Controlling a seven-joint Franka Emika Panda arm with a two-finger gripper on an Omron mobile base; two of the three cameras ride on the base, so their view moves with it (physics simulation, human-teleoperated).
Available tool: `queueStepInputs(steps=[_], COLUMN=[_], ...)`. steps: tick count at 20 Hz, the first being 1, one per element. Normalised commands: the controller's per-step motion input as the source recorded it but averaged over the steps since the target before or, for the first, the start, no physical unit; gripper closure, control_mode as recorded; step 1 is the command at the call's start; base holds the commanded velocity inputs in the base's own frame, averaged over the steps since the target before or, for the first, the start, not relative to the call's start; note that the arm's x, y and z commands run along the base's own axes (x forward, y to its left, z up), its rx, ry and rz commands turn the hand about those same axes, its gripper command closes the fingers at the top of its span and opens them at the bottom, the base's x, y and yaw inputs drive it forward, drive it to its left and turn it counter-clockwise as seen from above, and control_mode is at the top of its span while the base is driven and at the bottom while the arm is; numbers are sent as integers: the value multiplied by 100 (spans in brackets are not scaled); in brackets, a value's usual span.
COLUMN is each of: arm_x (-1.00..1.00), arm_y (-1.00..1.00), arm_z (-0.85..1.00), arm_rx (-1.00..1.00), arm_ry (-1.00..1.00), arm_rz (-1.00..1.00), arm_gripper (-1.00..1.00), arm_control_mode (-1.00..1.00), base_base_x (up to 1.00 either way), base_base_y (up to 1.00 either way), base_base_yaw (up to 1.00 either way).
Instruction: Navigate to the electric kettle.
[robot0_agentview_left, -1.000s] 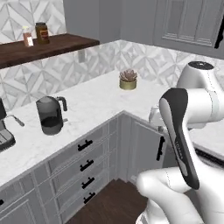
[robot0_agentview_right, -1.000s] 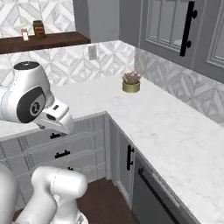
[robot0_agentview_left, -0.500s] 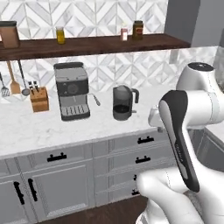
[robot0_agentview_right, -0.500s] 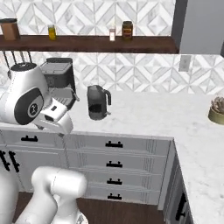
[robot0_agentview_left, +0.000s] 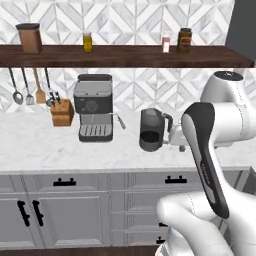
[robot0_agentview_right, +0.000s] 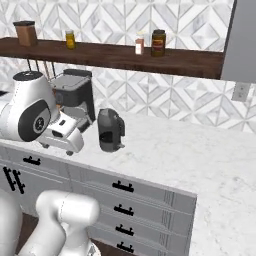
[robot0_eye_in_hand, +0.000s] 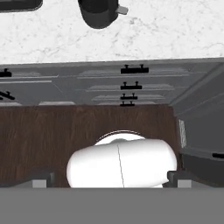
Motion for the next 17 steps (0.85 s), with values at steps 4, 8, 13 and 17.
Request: queueStepInputs(steps=[4,8,13,17], arm_x=[0,0,0,0], arm_y=[0,0,0,0], arm_z=[0,0,0,0], arm_rx=[0,0,0,0], arm_ry=[0,0,0,0], arm_rz=[0,0,0,0], arm_gripper=[-100,-100,-100,-100], arm_control_mode=[100,100,100,100], base_base_x=[51,64,56,44], base_base_y=[-37,23,51,25], base_base_yaw=[4,-19,-29,-18])
